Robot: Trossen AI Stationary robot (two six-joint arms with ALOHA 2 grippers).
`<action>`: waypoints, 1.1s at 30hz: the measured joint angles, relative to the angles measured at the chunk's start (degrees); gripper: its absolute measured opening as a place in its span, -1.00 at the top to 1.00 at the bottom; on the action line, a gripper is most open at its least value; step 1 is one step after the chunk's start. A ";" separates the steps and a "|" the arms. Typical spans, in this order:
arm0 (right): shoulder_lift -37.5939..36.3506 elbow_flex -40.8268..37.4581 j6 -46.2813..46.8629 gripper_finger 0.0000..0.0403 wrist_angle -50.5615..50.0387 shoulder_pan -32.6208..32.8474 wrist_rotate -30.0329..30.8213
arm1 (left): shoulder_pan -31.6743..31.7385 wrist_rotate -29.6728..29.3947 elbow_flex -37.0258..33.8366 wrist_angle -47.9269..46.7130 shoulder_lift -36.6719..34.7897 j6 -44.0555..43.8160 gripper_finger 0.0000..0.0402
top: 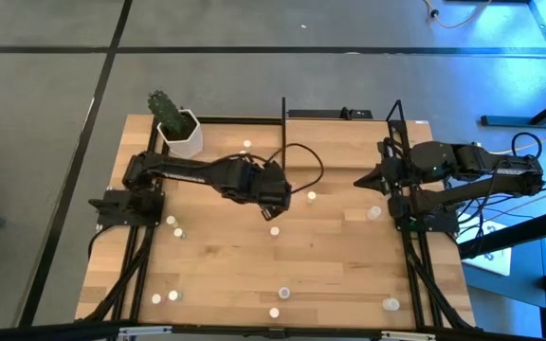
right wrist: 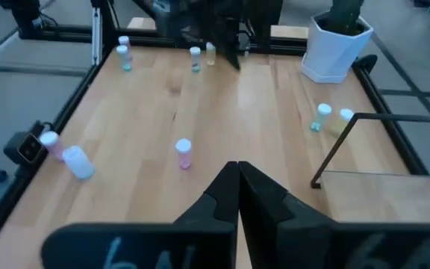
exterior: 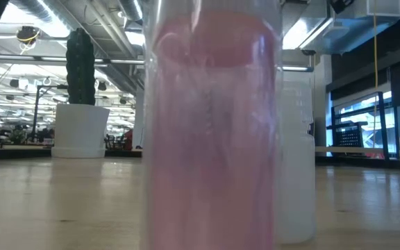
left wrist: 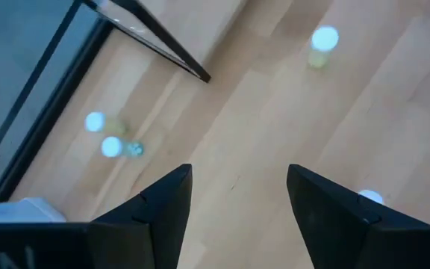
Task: Pick and place medicine bottles onto shelf by color
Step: Put the bottom right yellow pill bottle on the shelf
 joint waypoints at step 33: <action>11.94 0.00 -5.64 0.12 1.44 -0.94 1.87 | -6.01 -9.09 0.02 -8.16 -8.63 -9.91 -0.06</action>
